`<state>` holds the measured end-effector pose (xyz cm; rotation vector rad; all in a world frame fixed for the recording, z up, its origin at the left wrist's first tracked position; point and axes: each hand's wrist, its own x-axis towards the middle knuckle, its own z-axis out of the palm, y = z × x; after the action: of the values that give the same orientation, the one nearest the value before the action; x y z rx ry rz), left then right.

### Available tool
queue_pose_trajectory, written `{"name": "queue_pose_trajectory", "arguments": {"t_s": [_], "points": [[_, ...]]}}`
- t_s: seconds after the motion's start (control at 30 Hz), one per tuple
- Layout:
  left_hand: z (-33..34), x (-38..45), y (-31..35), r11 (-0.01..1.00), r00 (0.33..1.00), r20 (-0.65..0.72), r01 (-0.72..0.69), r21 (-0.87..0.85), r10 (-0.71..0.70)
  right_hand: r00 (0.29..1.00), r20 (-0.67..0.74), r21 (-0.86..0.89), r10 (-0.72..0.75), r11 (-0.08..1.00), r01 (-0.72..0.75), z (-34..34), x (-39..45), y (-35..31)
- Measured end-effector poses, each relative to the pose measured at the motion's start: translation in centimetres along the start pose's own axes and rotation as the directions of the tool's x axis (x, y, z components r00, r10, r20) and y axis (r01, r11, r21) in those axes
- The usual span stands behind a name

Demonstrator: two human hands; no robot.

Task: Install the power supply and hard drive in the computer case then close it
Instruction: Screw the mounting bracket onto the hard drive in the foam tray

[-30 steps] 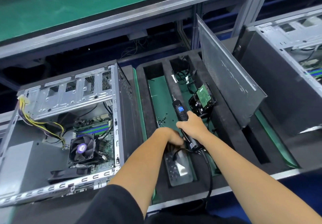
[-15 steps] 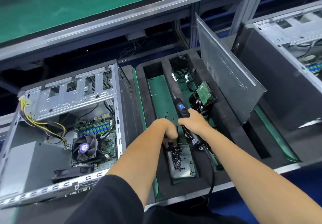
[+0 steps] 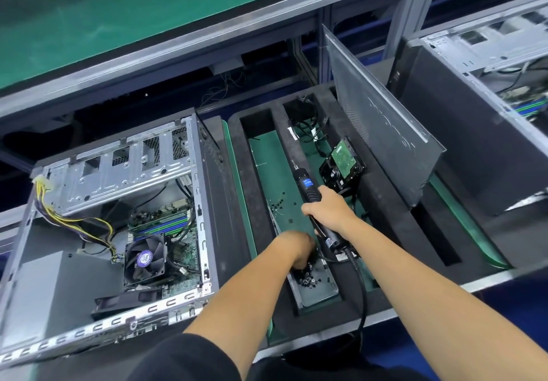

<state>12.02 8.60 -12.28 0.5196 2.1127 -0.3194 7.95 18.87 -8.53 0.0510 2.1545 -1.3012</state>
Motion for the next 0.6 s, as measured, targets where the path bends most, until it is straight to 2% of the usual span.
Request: {"name": "queue_pose_trajectory", "arguments": {"t_s": [0.07,0.2,0.3,0.43,0.6], "points": [[0.5,-0.1,0.2,1.0,0.995,-0.1,0.001,-0.025,-0.004,1.0,0.0,0.007,0.0,1.0,0.0,0.0,0.0,0.0],[0.1,0.0,0.7,1.0,0.991,-0.133,0.0,-0.03,-0.004,1.0,-0.003,0.016,0.005,1.0,-0.005,0.0,-0.1,-0.1],[-0.3,0.0,1.2,1.0,0.997,-0.076,-0.009,-0.014,0.007,1.0,-0.004,0.014,0.005,1.0,-0.005,0.1,-0.1,-0.2],[0.1,0.1,2.4,0.996,0.998,0.057,-0.014,0.093,0.009,1.0,0.003,0.035,0.016,0.999,-0.016,0.1,-0.2,-0.1],[0.9,0.3,4.2,0.998,0.996,0.076,-0.05,0.036,0.048,1.0,0.007,0.029,0.008,1.0,-0.008,0.1,-0.1,-0.1]]}}
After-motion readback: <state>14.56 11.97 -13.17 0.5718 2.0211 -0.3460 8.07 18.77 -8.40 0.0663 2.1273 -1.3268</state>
